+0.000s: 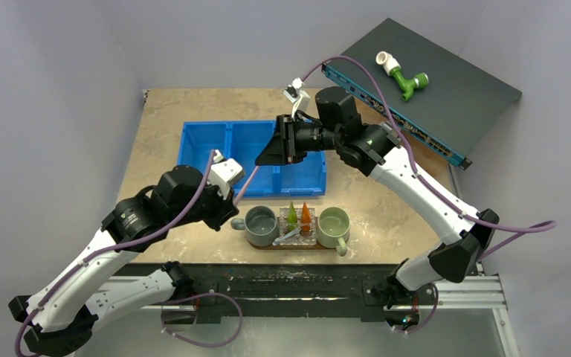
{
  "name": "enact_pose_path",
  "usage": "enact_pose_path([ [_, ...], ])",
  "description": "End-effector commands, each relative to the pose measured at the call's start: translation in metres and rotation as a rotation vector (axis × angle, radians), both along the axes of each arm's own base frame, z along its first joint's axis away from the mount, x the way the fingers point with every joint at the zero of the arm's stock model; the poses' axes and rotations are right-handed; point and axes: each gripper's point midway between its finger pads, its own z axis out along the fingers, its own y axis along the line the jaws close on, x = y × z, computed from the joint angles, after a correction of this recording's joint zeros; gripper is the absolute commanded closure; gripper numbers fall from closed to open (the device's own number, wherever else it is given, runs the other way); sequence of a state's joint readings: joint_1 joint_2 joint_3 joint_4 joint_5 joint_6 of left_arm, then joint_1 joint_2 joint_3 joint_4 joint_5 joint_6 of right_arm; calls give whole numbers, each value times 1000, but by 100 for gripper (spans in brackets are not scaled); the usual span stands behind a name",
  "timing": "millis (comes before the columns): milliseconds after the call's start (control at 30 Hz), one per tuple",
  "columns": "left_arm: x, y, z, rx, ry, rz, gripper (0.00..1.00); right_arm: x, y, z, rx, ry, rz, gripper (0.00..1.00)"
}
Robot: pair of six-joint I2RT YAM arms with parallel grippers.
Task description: Prepare toiletry sets of a toothbrush and toothpaste on the tray
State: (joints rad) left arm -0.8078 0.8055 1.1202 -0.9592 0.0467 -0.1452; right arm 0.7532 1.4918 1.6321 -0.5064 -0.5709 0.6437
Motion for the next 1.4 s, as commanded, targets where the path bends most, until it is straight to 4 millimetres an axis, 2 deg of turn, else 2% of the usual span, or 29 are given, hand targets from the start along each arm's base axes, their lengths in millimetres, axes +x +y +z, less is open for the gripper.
enact_pose_path([
  [0, 4, -3, 10, -18, -46, -10, 100, -1, 3, 16, 44, -31, 18, 69],
  [133, 4, -3, 11, -18, -49, -11, 100, 0, 4, 13, 39, -25, 14, 77],
  [300, 4, -3, 11, -18, -53, -11, 100, 1, 4, 13, 35, -23, 11, 100],
  [400, 4, -2, 13, -20, -57, -6, 98, 2, 2, 13, 31, -28, 2, 100],
  [600, 4, -1, 16, -29, -60, 2, 54, 3, -6, 15, 19, -65, -35, 100],
  [700, 2, -1, 19, -43, -55, 2, 38, 5, -15, 15, -2, -95, -80, 100],
  [1033, -10, -15, 39, -173, -33, -34, 5, -6, -60, 20, -127, -264, -258, 100],
  [1167, -13, -19, 44, -208, -19, -42, 1, -16, -81, 26, -143, -315, -310, 100],
  [1367, -15, -23, 53, -260, -22, -44, 0, -36, -116, 29, -178, -381, -343, 100],
])
